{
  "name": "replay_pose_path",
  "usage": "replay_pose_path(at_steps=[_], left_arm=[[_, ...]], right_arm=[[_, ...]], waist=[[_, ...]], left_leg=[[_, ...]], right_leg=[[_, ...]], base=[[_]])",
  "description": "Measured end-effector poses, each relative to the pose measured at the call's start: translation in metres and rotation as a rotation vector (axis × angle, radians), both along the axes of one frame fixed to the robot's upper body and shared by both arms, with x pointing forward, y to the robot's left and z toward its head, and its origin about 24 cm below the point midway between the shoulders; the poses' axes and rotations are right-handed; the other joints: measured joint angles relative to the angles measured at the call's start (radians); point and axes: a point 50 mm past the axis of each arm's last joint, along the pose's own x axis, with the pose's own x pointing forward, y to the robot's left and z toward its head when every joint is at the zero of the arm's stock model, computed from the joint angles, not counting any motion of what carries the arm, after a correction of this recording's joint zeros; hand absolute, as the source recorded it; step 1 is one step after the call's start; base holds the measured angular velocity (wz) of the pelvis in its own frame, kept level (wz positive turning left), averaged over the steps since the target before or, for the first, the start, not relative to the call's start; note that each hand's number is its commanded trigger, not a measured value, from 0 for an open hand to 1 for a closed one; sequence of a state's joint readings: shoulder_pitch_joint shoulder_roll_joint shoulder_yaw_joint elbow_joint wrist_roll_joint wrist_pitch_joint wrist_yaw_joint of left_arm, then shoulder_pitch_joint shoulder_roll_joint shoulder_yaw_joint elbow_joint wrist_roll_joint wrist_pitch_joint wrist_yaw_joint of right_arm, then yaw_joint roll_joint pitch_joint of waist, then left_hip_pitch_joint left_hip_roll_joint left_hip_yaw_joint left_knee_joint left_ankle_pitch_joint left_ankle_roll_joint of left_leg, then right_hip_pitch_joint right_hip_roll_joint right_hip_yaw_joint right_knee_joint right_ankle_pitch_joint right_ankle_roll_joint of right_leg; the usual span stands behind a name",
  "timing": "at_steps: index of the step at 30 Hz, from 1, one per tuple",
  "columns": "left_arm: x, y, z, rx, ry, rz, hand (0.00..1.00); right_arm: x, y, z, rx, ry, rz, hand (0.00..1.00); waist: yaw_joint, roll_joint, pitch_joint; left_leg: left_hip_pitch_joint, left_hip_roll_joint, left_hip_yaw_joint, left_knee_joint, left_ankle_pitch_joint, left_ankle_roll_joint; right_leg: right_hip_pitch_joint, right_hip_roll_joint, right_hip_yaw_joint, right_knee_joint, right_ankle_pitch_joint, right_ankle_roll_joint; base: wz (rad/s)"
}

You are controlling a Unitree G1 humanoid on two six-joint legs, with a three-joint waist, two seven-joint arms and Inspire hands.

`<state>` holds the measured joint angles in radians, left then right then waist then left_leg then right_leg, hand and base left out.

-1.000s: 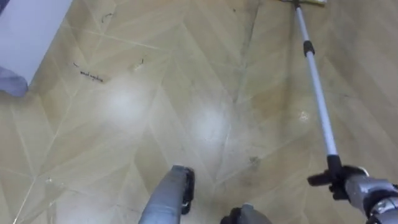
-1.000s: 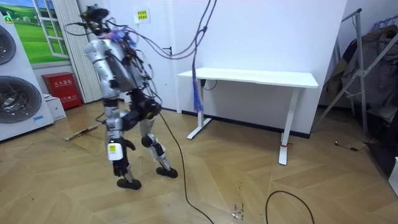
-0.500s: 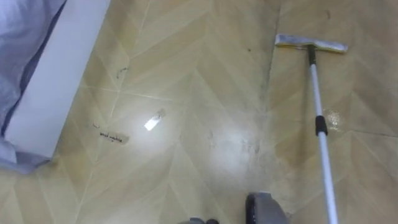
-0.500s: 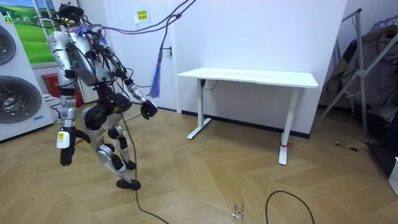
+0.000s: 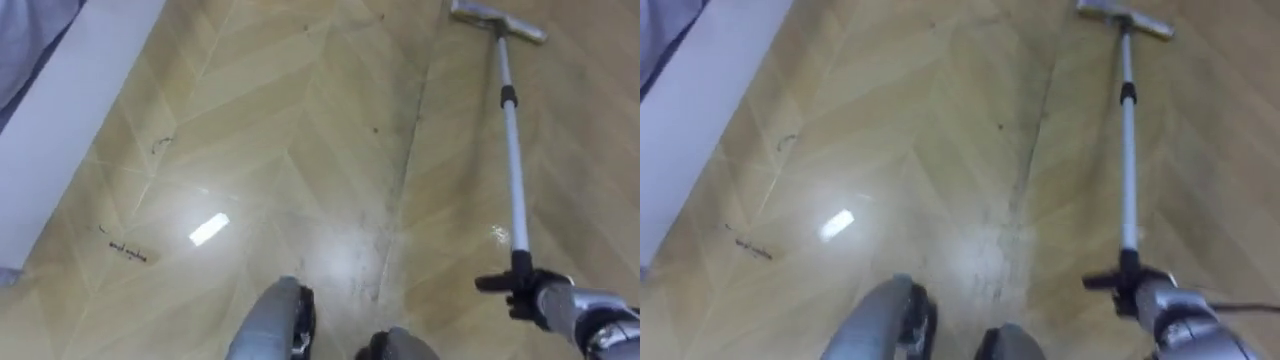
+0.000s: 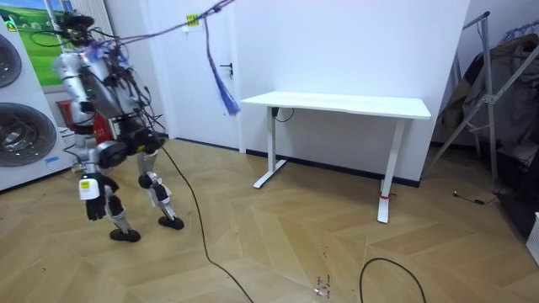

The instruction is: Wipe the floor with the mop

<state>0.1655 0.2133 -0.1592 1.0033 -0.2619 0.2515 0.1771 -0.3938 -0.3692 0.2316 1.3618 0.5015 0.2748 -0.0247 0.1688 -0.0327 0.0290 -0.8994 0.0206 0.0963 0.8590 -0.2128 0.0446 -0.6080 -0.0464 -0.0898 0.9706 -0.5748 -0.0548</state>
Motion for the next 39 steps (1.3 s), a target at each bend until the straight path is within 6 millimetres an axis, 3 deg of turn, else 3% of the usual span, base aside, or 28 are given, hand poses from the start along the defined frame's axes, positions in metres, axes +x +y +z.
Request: replay_pose_path(at_steps=[1, 2, 3, 4, 5, 7, 9, 12, 14, 17, 18, 19, 21, 22, 23, 24, 25, 26, 28, 29, 31, 32, 34, 35, 36, 37, 38, 39], left_arm=[[-0.001, -0.001, 0.000, -0.015, 0.004, -0.010, 0.00], [0.007, -0.005, -0.001, -0.028, -0.009, -0.037, 0.00], [0.012, -0.007, 0.000, -0.031, -0.021, -0.053, 0.00], [0.021, -0.010, 0.000, -0.028, -0.045, -0.080, 0.00], [0.030, -0.012, 0.001, -0.025, -0.074, -0.090, 0.00], [0.042, -0.013, 0.004, -0.016, -0.128, -0.092, 0.00], [0.048, -0.015, 0.005, -0.007, -0.160, -0.085, 0.00], [0.045, -0.018, 0.004, -0.005, -0.151, -0.081, 0.00], [0.037, -0.020, 0.001, -0.001, -0.106, -0.088, 0.00], [0.022, -0.021, -0.003, -0.006, -0.044, -0.072, 0.00], [0.021, -0.020, -0.003, -0.003, -0.035, -0.070, 0.00], [0.019, -0.019, -0.003, -0.003, -0.028, -0.059, 0.00], [0.020, -0.014, -0.002, -0.002, -0.036, -0.036, 0.00], [0.020, -0.010, -0.001, 0.008, -0.038, -0.036, 0.00], [0.020, -0.005, 0.000, 0.027, -0.035, -0.033, 0.00], [0.020, -0.003, 0.001, 0.035, -0.035, -0.033, 0.00], [0.020, 0.000, 0.002, 0.043, -0.035, -0.035, 0.00], [0.019, 0.001, 0.002, 0.048, -0.033, -0.038, 0.00], [0.012, -0.001, 0.001, 0.030, -0.022, -0.038, 0.00], [0.008, -0.004, 0.000, 0.004, -0.017, -0.040, 0.00], [0.005, -0.005, -0.001, -0.017, -0.009, -0.039, 0.00], [0.006, -0.005, -0.001, -0.018, -0.010, -0.037, 0.00], [0.013, -0.007, -0.001, -0.032, -0.042, -0.030, 0.00], [0.018, -0.008, 0.000, -0.032, -0.059, -0.041, 0.00], [0.020, -0.009, 0.000, -0.032, -0.067, -0.038, 0.00], [0.022, -0.009, -0.001, -0.031, -0.076, -0.018, 0.00], [0.021, -0.010, -0.001, -0.033, -0.074, -0.010, 0.00], [0.021, -0.010, -0.001, -0.034, -0.074, -0.008, 0.00]], right_arm=[[-0.025, -0.004, -0.010, 0.011, 0.053, -0.019, 1.00], [-0.052, -0.012, -0.018, 0.002, 0.119, -0.045, 1.00], [-0.067, -0.015, -0.022, -0.007, 0.157, -0.056, 1.00], [-0.096, -0.021, -0.027, -0.027, 0.238, -0.071, 1.00], [-0.124, -0.023, -0.032, -0.038, 0.310, -0.091, 1.00], [-0.151, -0.018, -0.038, -0.050, 0.377, -0.115, 1.00], [-0.163, -0.005, -0.045, -0.044, 0.414, -0.121, 1.00], [-0.173, 0.022, -0.055, -0.004, 0.451, -0.115, 1.00], [-0.171, 0.034, -0.058, 0.024, 0.477, -0.096, 1.00], [-0.151, 0.026, -0.053, -0.001, 0.475, -0.077, 1.00], [-0.142, 0.022, -0.051, -0.010, 0.458, -0.073, 1.00], [-0.118, 0.014, -0.044, -0.031, 0.411, -0.066, 1.00], [-0.073, 0.002, -0.029, -0.069, 0.303, -0.040, 1.00], [-0.041, -0.001, -0.017, -0.087, 0.212, -0.012, 1.00], [-0.009, -0.001, -0.003, -0.088, 0.108, 0.014, 1.00], [0.006, 0.000, 0.004, -0.083, 0.059, 0.024, 1.00], [0.028, 0.002, 0.016, -0.062, -0.021, 0.025, 1.00], [0.031, 0.004, 0.018, -0.037, -0.013, 0.013, 1.00], [0.004, 0.003, 0.002, -0.006, 0.063, -0.009, 1.00], [-0.012, 0.000, -0.005, -0.002, 0.077, -0.006, 1.00], [-0.035, -0.007, -0.013, -0.003, 0.109, -0.008, 1.00], [-0.055, -0.010, -0.020, -0.007, 0.145, -0.013, 1.00], [-0.084, -0.013, -0.028, -0.007, 0.204, -0.041, 1.00], [-0.102, -0.013, -0.032, -0.007, 0.250, -0.054, 1.00], [-0.111, -0.013, -0.034, -0.008, 0.274, -0.058, 1.00], [-0.129, -0.013, -0.038, -0.013, 0.329, -0.064, 1.00], [-0.146, -0.011, -0.040, -0.025, 0.385, -0.056, 1.00], [-0.154, -0.011, -0.041, -0.030, 0.405, -0.060, 1.00]], waist=[[-0.008, -0.007, -0.0106], [-0.011, 0.003, -0.0093], [-0.010, 0.010, -0.0090], [-0.013, 0.031, -0.0152], [-0.020, 0.057, -0.0231], [-0.035, 0.090, -0.0245], [-0.058, 0.108, -0.0216], [-0.068, 0.109, -0.0163], [-0.090, 0.106, -0.0146], [-0.079, 0.093, -0.0108], [-0.079, 0.085, -0.0066], [-0.075, 0.081, -0.0042], [-0.052, 0.058, 0.0018], [-0.037, 0.047, 0.0000], [-0.024, 0.027, 0.0028], [-0.020, 0.016, 0.0060], [-0.019, 0.002, 0.0087], [-0.013, -0.021, 0.0114], [0.004, -0.035, 0.0123], [0.005, -0.020, 0.0107], [-0.001, -0.002, 0.0081], [-0.009, 0.008, 0.0028], [-0.020, 0.026, -0.0010], [-0.027, 0.033, -0.0052], [-0.037, 0.035, -0.0070], [-0.052, 0.031, -0.0052], [-0.071, 0.040, -0.0115], [-0.081, 0.047, -0.0149]], left_leg=[[0.030, -0.018, 0.022, 0.004, -0.033, 0.054], [0.059, -0.038, 0.035, 0.009, -0.071, 0.076], [0.073, -0.051, 0.038, 0.012, -0.084, 0.086], [0.097, -0.073, 0.041, 0.015, -0.115, 0.105], [0.117, -0.088, 0.038, 0.018, -0.142, 0.118], [0.140, -0.102, 0.031, 0.011, -0.170, 0.125], [0.166, -0.107, 0.031, -0.016, -0.181, 0.124], [0.234, -0.114, -0.025, -0.072, -0.200, 0.098], [0.294, -0.119, -0.071, -0.081, -0.242, 0.075], [0.349, -0.096, -0.082, -0.045, -0.291, 0.033], [0.350, -0.093, -0.082, -0.023, -0.293, 0.029], [0.342, -0.077, -0.073, 0.041, -0.293, 0.024], [0.298, -0.049, -0.063, 0.174, -0.269, -0.018], [0.258, -0.030, -0.063, 0.272, -0.235, -0.056], [0.219, -0.012, -0.063, 0.355, -0.178, -0.061], [0.204, -0.005, -0.060, 0.382, -0.163, -0.059], [0.161, 0.002, -0.060, 0.381, -0.169, -0.057], [0.117, 0.001, -0.058, 0.338, -0.174, -0.048], [0.071, 0.000, -0.055, 0.193, -0.169, -0.056], [0.061, 0.003, -0.050, 0.049, -0.148, -0.066], [0.066, 0.006, -0.027, -0.034, -0.056, -0.020], [0.102, -0.008, -0.009, -0.041, -0.051, 0.013], [0.150, -0.033, 0.004, -0.047, -0.074, 0.050], [0.186, -0.060, 0.010, -0.062, -0.087, 0.062], [0.205, -0.075, 0.010, -0.070, -0.092, 0.071], [0.249, -0.104, 0.014, -0.091, -0.096, 0.083], [0.287, -0.123, 0.009, -0.102, -0.110, 0.093], [0.304, -0.125, 0.003, -0.102, -0.119, 0.095]], right_leg=[[0.040, -0.021, 0.001, -0.016, -0.019, 0.028], [0.057, -0.040, 0.015, 0.012, -0.013, 0.040], [0.053, -0.045, 0.029, 0.045, 0.003, 0.059], [0.031, -0.055, 0.057, 0.121, 0.062, 0.084], [0.000, -0.054, 0.083, 0.199, 0.123, 0.094], [-0.079, -0.045, 0.113, 0.274, 0.133, 0.096], [-0.174, -0.035, 0.116, 0.253, 0.133, 0.096], [-0.254, -0.018, 0.105, -0.004, 0.161, 0.077], [-0.249, -0.023, 0.078, -0.186, 0.273, 0.064], [-0.187, -0.045, 0.015, -0.156, 0.300, 0.029], [-0.184, -0.048, 0.009, -0.137, 0.286, 0.020], [-0.176, -0.041, 0.003, -0.103, 0.254, 0.014], [-0.176, -0.024, -0.001, -0.054, 0.207, -0.005], [-0.175, -0.008, -0.007, -0.026, 0.178, -0.020], [-0.170, 0.006, -0.011, -0.010, 0.157, -0.035], [-0.164, 0.012, -0.010, -0.007, 0.149, -0.041], [-0.150, 0.016, -0.019, -0.007, 0.133, -0.048], [-0.128, 0.016, -0.025, -0.018, 0.121, -0.051], [-0.071, 0.019, -0.045, -0.059, 0.115, -0.054], [-0.032, 0.025, -0.055, -0.090, 0.110, -0.049], [0.018, 0.024, -0.052, -0.106, 0.086, -0.024], [0.054, 0.002, -0.059, -0.106, 0.062, -0.002], [0.112, -0.028, -0.066, -0.121, 0.042, 0.021], [0.143, -0.057, -0.068, -0.120, 0.034, 0.037], [0.160, -0.071, -0.073, -0.115, 0.033, 0.041], [0.180, -0.095, -0.075, -0.077, 0.042, 0.057], [0.190, -0.114, -0.072, -0.029, 0.071, 0.085], [0.193, -0.114, -0.068, -0.006, 0.094, 0.085]], base=[[0.44], [0.43], [0.28], [0.14], [0.11], [-0.11], [-0.29], [-0.49], [-0.09], [-0.07], [0.00], [0.00], [-0.06], [-0.11], [-0.10], [0.08], [0.25], [0.30], [0.11], [0.00], [0.08], [0.37], [0.41], [0.30], [0.34], [0.36], [0.32], [0.14]])
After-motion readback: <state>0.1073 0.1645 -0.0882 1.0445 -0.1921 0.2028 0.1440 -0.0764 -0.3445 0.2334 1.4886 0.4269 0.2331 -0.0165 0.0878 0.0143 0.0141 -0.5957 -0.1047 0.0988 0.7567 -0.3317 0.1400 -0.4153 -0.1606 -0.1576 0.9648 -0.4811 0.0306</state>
